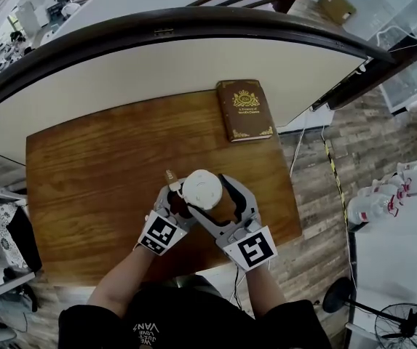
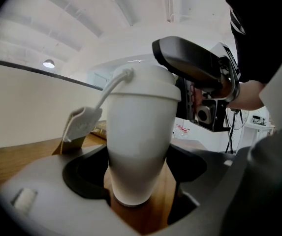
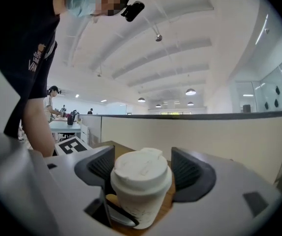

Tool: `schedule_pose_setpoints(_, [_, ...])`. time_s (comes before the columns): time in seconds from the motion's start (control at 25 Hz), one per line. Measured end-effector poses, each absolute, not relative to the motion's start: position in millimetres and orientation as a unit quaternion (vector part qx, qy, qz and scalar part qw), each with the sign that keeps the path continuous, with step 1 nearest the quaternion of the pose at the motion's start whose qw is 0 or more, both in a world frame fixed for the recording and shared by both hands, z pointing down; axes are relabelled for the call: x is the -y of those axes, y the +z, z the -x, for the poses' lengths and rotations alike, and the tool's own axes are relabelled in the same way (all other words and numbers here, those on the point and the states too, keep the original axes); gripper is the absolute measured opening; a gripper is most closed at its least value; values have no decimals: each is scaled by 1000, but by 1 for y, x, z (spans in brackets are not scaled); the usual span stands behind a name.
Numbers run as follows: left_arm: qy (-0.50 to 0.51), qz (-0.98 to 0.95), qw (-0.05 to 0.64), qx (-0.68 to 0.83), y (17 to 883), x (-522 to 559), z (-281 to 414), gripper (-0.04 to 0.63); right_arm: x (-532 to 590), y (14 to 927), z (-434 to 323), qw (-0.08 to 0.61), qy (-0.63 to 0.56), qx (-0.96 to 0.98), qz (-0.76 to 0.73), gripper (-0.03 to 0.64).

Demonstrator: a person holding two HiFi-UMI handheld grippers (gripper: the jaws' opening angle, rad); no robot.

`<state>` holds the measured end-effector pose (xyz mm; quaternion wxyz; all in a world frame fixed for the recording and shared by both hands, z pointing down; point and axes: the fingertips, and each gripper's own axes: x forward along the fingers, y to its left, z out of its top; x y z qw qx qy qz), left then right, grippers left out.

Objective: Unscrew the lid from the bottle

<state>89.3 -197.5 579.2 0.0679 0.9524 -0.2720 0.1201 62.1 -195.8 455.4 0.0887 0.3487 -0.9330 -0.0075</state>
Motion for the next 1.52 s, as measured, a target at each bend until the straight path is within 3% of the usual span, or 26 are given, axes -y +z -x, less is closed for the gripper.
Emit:
schedule_pose_setpoints(0.64, [116, -954, 66, 268, 578, 197, -89, 368, 202, 462, -53, 109, 21, 933, -344, 328])
schedule_pose_setpoints(1.36, [117, -951, 97, 270, 585, 198, -89, 368, 203, 377, -84, -15, 59, 924, -377, 328])
schedule_pose_setpoints(1.52, [155, -944, 94, 277, 595, 196, -86, 368, 198, 355, -93, -38, 54, 921, -383, 328])
